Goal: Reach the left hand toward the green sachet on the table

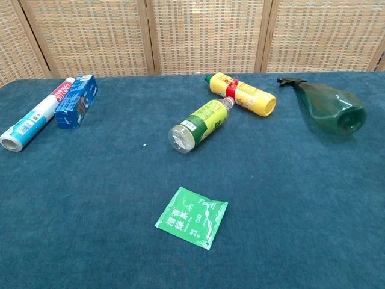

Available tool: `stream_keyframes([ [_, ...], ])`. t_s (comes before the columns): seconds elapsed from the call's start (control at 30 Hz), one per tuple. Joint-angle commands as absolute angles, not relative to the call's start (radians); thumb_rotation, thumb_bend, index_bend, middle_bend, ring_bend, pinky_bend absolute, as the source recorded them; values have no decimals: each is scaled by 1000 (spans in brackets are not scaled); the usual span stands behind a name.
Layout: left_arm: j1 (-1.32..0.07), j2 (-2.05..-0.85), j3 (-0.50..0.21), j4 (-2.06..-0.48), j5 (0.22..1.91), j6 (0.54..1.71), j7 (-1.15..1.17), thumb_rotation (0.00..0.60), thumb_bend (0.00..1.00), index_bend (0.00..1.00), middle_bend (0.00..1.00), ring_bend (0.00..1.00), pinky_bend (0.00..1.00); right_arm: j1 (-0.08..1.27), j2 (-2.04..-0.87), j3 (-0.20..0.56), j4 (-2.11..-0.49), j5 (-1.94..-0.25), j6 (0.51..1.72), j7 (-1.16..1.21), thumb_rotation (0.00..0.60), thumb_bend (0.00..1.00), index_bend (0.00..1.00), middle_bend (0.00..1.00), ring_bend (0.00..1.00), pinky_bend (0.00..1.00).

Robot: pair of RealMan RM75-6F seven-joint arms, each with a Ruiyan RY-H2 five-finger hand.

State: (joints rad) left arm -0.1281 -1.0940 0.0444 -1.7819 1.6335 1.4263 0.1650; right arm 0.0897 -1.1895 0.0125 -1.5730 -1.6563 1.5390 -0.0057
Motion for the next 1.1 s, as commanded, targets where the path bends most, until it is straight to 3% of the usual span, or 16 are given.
stream_keyframes([
  [0.03,-128,-1094,45,-1782,1632,1424,166,578,267,0,0,0,0,90,-1190,12,-1572,-1658,1540,-5,600,11,0,0,0,0],
  [1.1,-134,-1097,46,-1787,1640,1419,170,579,274,0,0,0,0,90,-1194,10,-1571,-1662,1542,-3,600,12,15,0,0,0],
])
